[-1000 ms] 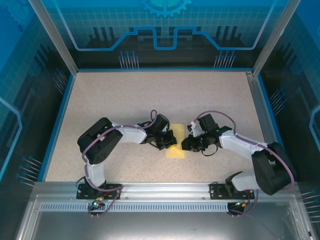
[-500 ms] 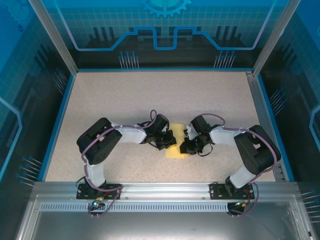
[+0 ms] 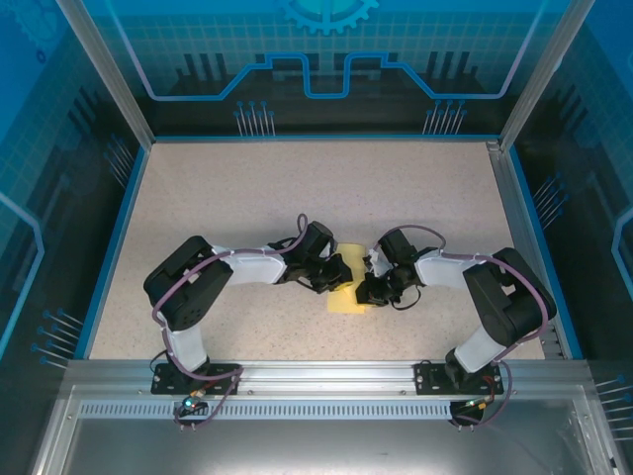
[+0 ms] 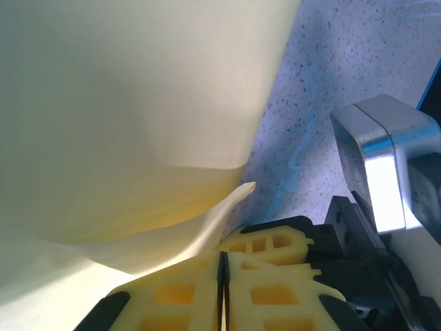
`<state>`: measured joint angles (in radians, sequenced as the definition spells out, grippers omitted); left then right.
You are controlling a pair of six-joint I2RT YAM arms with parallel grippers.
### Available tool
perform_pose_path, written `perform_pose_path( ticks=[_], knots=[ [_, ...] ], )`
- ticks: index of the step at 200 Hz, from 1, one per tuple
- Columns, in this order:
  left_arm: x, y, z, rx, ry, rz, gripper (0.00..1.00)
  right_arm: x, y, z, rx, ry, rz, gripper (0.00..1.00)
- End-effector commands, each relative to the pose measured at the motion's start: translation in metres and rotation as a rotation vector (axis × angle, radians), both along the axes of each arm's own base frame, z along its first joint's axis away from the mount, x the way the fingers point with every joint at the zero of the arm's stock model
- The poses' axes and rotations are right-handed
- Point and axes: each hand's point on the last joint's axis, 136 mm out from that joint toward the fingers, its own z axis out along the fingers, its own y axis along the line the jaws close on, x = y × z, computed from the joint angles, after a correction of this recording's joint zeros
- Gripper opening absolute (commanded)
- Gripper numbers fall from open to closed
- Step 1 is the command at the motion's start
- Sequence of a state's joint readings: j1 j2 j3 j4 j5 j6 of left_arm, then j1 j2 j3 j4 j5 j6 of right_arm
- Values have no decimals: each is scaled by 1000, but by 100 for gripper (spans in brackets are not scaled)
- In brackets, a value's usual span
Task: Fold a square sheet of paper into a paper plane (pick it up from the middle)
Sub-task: Fold the triangle a second time at the center of the table.
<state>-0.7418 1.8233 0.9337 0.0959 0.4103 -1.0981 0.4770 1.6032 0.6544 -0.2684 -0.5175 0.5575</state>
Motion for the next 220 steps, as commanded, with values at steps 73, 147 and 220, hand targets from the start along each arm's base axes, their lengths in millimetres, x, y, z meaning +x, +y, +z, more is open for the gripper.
perform_pose_path(
  ticks=[73, 147, 220],
  knots=[
    [-12, 36, -59, 169, 77, 106, 3, -23, -28, -33, -166, 68, -4, 4],
    [5, 48, -48, 162, 37, 142, 5, -24, -32, -38, -219, 74, 0, 0],
    [29, 64, -44, 193, 35, 195, 7, -24, -32, -38, -221, 71, 4, 0]
  ],
)
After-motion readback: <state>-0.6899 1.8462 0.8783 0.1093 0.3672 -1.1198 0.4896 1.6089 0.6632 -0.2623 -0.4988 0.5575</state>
